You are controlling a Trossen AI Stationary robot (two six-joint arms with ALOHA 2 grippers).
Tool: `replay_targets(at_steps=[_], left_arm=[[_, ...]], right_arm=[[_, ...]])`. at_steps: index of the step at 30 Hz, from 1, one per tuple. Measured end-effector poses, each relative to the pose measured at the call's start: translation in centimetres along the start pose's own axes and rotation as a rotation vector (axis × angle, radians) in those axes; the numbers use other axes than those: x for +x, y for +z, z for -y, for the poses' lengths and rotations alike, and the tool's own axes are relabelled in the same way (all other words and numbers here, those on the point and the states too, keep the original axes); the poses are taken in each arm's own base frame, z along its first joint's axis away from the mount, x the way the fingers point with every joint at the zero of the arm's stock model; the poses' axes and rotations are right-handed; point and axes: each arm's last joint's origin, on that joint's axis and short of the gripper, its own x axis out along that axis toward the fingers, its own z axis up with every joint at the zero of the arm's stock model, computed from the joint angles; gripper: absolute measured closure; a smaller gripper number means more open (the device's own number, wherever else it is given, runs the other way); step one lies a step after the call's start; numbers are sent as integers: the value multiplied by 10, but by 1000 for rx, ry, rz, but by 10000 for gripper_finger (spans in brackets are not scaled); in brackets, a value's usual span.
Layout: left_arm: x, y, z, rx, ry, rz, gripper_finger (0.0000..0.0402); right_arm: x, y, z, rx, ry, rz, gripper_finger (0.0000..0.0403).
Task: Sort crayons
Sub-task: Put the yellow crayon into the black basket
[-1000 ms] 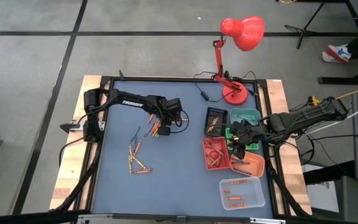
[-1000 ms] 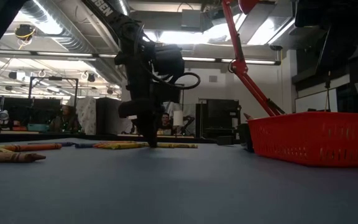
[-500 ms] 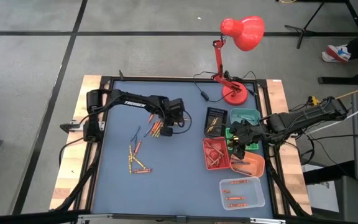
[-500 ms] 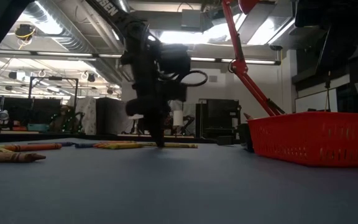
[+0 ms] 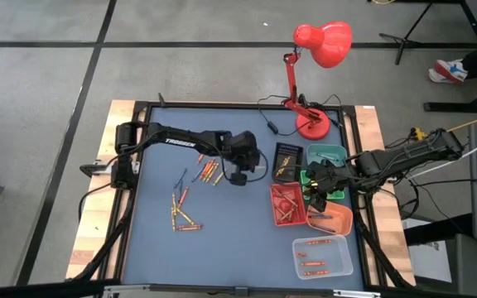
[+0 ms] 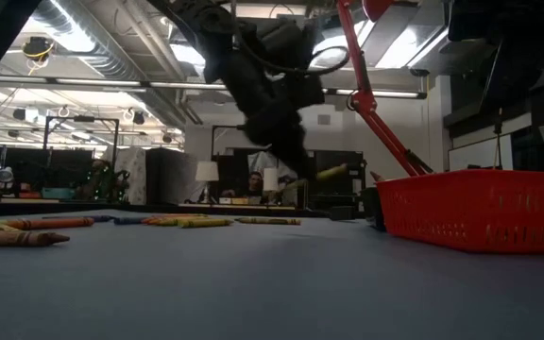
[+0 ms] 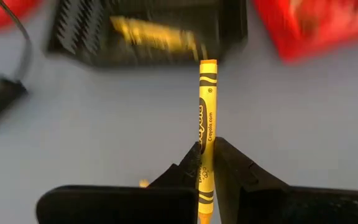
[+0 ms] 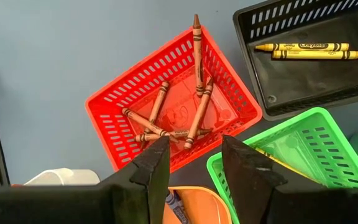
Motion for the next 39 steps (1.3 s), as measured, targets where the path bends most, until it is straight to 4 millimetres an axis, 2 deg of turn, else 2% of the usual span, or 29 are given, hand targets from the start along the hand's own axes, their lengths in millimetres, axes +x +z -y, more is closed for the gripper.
replay_targets(at_steps=[6,10,16,22,27,33,39], left_arm=[[-3,26,1,-61,57,244,390],[-6,44,-2,-192,77,450,390],[9,53,-2,-411,50,662,390],[42,41,7,-606,108,651,390],[62,31,14,-642,159,607,390],[63,29,14,-650,171,600,385],[63,29,13,-650,174,594,341]], right_arm=[[0,0,0,0,0,0,258],[0,1,1,0,-26,23,258],[0,2,2,1,-51,45,258],[0,1,2,1,-51,45,258],[0,1,2,0,-51,45,258],[0,2,2,0,-61,54,258],[0,3,3,0,-96,85,258]])
